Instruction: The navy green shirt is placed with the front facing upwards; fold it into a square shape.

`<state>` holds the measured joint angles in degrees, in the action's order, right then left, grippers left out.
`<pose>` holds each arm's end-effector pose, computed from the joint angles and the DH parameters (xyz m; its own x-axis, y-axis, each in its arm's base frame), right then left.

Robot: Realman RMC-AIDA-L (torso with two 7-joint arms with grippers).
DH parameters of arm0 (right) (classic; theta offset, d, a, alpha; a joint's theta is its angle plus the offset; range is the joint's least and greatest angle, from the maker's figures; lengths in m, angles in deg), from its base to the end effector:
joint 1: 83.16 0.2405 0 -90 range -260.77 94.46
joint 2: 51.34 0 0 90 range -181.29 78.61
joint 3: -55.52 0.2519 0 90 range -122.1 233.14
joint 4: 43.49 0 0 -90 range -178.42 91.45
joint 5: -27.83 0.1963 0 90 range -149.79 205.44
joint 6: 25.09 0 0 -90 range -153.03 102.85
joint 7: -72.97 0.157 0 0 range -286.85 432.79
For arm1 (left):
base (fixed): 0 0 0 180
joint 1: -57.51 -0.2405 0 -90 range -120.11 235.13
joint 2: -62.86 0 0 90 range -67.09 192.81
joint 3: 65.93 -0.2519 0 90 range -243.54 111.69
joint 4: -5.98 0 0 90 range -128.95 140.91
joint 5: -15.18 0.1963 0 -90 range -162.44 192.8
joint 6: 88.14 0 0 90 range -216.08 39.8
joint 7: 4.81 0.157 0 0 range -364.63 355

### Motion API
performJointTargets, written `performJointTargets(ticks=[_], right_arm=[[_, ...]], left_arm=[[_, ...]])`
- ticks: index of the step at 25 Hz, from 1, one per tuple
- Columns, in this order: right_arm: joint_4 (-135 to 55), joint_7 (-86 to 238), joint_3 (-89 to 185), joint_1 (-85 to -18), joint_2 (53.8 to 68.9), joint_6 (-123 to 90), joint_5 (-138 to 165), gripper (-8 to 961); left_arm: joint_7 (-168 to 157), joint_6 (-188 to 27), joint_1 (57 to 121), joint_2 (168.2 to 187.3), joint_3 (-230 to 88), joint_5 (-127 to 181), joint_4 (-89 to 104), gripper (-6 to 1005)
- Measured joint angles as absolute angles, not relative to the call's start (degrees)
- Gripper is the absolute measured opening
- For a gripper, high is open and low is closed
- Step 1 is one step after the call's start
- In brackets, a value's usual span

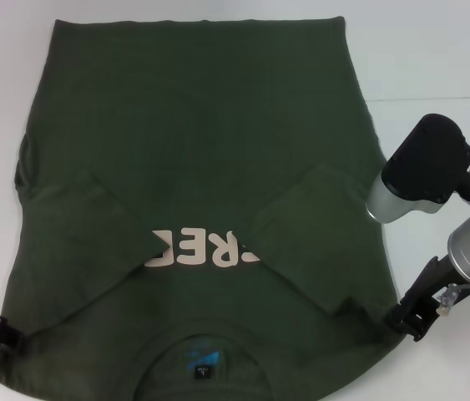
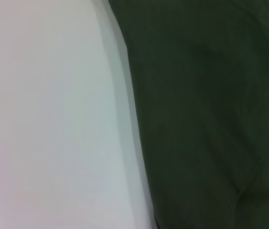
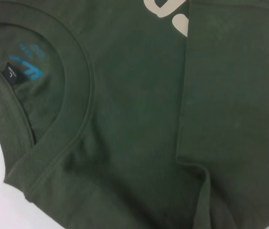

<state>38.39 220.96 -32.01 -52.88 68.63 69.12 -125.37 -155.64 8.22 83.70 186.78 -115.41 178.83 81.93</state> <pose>0.2003 0.3093 -0.0225 0.6921 -0.6194 0.3705 -0.4741 -0.7772 -0.4137 -0.2974 0.2943 0.0409 0.2142 0.9753 0.0539 0.8476 -0.1581 -0.5066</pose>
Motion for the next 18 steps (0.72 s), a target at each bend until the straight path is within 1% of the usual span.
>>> performJointTargets(ticks=[1, 4, 18], right_arm=[[38.4, 221.0, -32.0, -52.9, 68.63, 69.1, -125.4, 27], [38.4, 221.0, -32.0, -52.9, 68.63, 69.1, -125.4, 27], [38.4, 220.1, -29.2, -53.5, 68.63, 68.9, -123.4, 26]], left_arm=[[-155.7, 8.0, 83.7, 186.78, -115.4, 178.8, 82.0, 622], [-155.7, 7.7, 83.6, 186.78, -115.4, 178.8, 82.1, 376], [-151.8, 7.0, 83.4, 186.84, -114.5, 177.8, 81.7, 109]])
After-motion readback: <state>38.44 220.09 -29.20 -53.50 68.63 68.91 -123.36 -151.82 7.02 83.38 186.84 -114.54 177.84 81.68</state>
